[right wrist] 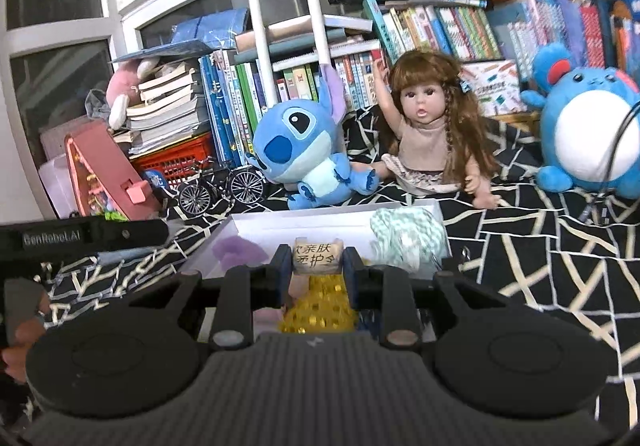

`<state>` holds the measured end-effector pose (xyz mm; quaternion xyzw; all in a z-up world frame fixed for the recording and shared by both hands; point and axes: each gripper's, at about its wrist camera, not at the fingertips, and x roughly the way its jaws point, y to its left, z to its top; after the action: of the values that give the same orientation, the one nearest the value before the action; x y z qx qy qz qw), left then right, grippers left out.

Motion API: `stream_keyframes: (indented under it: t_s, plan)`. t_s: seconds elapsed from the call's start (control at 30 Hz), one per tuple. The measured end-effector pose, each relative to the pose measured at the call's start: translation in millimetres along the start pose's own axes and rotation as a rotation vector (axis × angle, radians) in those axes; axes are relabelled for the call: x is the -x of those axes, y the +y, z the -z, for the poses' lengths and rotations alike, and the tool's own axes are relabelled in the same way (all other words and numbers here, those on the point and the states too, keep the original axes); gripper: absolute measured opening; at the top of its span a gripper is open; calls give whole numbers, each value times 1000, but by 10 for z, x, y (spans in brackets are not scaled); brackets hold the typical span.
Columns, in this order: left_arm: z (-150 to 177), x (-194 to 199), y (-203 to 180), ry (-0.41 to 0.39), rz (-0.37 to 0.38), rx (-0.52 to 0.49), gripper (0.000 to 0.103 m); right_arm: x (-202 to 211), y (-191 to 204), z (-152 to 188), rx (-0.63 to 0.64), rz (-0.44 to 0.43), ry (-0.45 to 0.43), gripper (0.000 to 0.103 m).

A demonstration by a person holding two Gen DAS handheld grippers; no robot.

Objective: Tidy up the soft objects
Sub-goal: 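Carry the packet into the box and open the left tool while the right drops the tag in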

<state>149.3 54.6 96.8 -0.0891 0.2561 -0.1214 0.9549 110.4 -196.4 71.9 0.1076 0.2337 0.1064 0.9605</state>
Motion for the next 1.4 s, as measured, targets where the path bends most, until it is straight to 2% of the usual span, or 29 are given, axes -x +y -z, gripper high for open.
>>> stream_keyframes:
  t_s: [0.17,0.3,0.47,0.67,0.93,1.17,1.4]
  plan:
    - [-317,-424,-40,83,77,9,82,-374,-149,-342,-51,-16,114,33]
    - [-461,-890,-70,172,141,47,82,-686,-233,-452,-88,-41,203,32]
    - [-461,-1352,-116,241,105,73,82,-971,-213,-449,-39,-29,244,33]
    - [-445,-1741,-236,320,56,7,82,-1254,-167,-365,27,-10,292,33]
    - [-459,-2061,-467,375,21,-111,82,-1477,-166,-252,45,-7,337,33]
    - [-362,-2290,-451,428,-23,-101,82,-1547,-198,-197,47,-2,339,33]
    - [-273,-2366,-467,437,-58,-144,83,-1610,-237,-143,21,-2,347,33]
